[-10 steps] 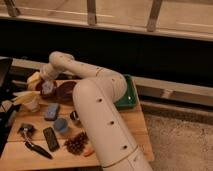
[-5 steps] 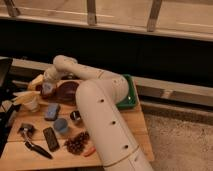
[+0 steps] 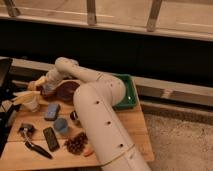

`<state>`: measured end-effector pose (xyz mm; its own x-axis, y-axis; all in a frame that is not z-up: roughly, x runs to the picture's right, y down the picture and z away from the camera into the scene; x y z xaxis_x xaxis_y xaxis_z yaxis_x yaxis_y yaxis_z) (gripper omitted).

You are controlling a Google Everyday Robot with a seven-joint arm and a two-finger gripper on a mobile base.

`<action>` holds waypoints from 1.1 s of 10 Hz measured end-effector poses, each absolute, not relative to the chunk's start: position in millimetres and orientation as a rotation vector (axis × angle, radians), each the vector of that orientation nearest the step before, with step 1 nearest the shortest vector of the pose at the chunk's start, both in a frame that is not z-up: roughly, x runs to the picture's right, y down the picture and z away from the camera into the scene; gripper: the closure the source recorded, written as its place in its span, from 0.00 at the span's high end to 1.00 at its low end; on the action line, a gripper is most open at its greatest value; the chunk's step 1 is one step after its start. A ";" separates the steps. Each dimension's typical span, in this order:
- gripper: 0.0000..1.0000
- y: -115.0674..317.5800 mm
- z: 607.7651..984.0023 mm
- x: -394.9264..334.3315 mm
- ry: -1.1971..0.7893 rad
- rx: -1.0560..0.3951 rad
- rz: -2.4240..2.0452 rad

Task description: Wipe table surface with towel

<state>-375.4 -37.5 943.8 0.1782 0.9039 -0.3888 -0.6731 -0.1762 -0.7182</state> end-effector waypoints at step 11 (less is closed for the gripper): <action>0.00 -49.6 936.2 -379.5 -0.332 -0.974 1.412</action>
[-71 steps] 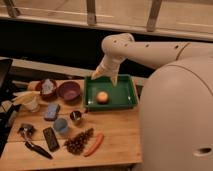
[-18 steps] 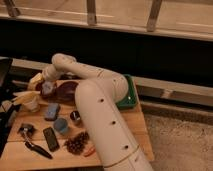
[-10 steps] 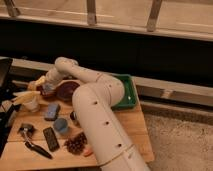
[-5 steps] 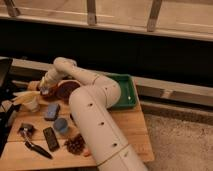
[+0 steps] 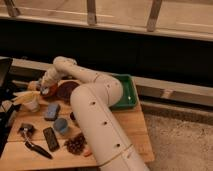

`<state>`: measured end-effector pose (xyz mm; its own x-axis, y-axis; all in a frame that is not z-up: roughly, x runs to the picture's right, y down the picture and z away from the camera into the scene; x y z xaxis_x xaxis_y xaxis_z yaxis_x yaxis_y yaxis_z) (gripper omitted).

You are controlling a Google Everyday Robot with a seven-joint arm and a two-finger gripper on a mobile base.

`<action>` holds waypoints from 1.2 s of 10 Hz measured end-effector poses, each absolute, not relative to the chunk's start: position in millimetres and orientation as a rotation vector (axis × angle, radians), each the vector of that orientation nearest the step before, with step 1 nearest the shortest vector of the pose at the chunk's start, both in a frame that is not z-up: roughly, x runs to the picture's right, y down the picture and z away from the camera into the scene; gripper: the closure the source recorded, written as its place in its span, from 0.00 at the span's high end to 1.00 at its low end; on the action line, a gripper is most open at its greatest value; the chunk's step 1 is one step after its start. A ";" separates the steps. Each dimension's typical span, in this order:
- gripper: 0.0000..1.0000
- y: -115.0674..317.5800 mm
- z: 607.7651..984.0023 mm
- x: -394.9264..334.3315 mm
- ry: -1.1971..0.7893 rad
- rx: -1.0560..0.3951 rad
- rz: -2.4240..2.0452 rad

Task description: Wipe table surface with towel

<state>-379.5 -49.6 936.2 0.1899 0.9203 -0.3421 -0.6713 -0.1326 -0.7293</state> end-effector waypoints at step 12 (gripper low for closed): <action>0.00 -29.7 786.5 -230.1 -0.233 -0.871 1.524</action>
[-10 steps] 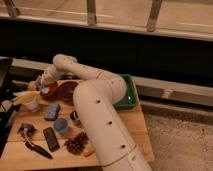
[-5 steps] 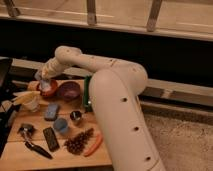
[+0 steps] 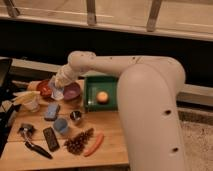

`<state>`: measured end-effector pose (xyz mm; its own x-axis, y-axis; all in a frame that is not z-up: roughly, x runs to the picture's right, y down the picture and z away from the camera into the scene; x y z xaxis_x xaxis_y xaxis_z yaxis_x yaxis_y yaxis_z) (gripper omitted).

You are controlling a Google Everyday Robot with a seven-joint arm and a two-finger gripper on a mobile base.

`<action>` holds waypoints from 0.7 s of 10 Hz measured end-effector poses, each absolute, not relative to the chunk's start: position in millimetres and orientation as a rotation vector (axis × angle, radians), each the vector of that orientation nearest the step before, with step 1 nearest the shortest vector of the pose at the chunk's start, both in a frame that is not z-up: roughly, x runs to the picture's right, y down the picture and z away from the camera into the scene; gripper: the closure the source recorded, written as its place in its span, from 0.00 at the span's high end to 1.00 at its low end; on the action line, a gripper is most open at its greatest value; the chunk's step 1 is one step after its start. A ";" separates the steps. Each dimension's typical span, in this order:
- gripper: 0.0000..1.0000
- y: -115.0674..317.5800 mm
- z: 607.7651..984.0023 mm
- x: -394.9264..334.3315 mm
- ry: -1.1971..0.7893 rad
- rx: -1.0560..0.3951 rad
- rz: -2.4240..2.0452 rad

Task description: Wipe table surface with towel

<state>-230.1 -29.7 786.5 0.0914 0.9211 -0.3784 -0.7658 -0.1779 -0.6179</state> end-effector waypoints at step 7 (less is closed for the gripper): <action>0.00 -10.2 771.4 -201.8 -0.182 -0.890 1.562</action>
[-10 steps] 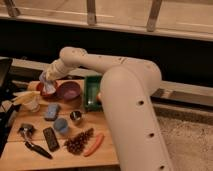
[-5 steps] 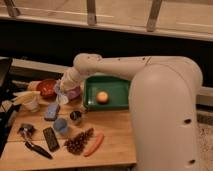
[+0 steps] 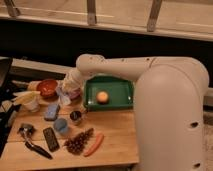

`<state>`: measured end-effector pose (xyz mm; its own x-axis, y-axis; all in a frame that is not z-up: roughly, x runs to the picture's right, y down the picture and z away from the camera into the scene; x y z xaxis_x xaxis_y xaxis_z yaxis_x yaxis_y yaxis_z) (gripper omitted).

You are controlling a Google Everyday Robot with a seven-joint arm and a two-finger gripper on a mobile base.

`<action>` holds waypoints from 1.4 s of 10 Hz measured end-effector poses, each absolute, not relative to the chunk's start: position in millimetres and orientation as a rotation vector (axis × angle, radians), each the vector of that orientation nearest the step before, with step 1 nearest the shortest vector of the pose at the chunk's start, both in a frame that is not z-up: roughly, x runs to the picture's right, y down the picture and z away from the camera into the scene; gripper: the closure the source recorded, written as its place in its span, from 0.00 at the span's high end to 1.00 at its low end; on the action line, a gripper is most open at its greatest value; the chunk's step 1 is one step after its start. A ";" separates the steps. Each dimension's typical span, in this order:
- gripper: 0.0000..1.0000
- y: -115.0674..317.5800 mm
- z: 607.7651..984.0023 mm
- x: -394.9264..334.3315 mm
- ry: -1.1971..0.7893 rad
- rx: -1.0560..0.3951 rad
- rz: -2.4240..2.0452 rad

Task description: Wipe table surface with towel

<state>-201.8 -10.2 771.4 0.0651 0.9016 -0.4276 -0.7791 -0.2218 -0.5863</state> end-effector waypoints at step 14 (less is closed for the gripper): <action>0.00 123.3 699.5 -57.9 0.059 -0.720 1.988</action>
